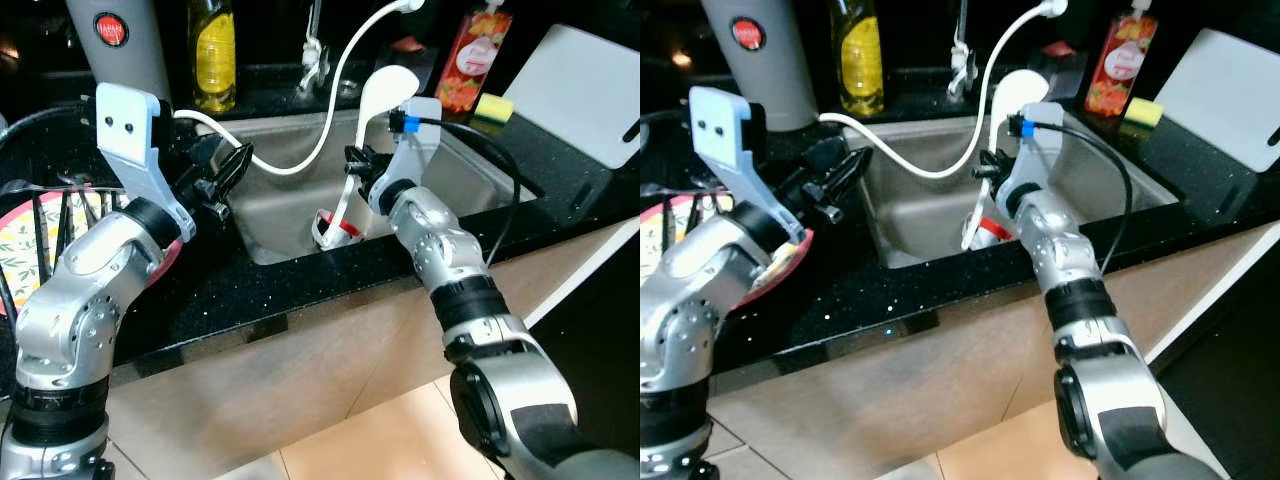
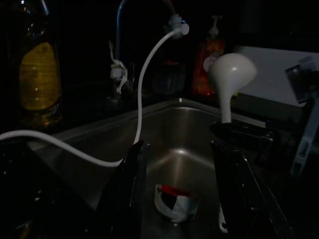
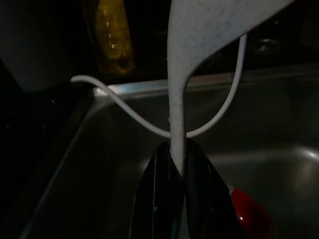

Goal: Kitchen organization

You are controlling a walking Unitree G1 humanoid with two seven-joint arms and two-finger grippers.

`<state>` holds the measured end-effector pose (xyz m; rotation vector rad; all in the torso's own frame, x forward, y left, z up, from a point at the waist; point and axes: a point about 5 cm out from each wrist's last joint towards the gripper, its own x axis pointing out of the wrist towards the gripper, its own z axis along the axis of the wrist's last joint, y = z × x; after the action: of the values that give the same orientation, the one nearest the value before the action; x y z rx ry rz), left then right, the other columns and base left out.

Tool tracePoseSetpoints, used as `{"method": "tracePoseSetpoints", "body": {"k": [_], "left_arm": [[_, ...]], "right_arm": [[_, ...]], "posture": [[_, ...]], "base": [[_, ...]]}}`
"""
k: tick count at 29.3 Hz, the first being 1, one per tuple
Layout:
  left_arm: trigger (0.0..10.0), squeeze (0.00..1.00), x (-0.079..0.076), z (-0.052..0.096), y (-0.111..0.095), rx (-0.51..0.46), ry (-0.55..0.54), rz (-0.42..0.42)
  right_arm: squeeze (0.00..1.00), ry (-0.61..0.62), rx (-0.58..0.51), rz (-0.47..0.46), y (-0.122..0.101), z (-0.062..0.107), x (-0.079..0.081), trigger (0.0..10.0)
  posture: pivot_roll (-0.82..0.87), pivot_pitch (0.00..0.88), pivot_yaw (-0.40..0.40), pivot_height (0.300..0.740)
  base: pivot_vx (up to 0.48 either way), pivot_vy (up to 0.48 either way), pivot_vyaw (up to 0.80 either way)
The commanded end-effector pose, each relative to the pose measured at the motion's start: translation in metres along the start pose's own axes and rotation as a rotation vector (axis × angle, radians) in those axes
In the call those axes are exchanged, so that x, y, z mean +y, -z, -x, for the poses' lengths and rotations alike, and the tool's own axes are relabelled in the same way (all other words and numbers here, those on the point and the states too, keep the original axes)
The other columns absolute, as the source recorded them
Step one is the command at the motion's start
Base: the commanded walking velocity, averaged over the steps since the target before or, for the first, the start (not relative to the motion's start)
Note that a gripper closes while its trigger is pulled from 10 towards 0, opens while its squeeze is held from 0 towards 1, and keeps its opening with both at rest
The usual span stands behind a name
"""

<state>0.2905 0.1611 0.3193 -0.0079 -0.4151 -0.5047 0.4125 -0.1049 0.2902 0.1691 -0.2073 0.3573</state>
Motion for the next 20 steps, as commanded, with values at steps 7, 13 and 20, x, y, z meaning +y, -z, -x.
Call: {"method": "tracePoseSetpoints", "body": {"k": [7, 13, 20], "left_arm": [[10.0, 0.00, -0.003, -0.003, -0.002, 0.012, 0.023, -0.018], [10.0, 0.00, -0.005, -0.005, -0.001, 0.015, 0.033, -0.018], [10.0, 0.00, -0.006, -0.007, -0.001, 0.018, 0.041, -0.025]], "right_arm": [[0.00, -0.001, 0.119, 0.089, 0.007, -0.013, 0.005, 10.0], [0.00, -0.090, 0.236, 0.222, 0.010, -0.017, 0.014, 10.0], [0.00, -0.145, 0.396, 0.369, 0.031, -0.013, 0.019, 10.0]], "posture": [[-0.04, 0.187, -0.076, 0.740], [-0.05, 0.175, -0.071, 0.740], [-0.05, 0.164, -0.065, 0.740]], "base": [[0.000, 0.000, 0.00], [0.000, 0.000, 0.00], [0.000, 0.000, 0.00]]}}
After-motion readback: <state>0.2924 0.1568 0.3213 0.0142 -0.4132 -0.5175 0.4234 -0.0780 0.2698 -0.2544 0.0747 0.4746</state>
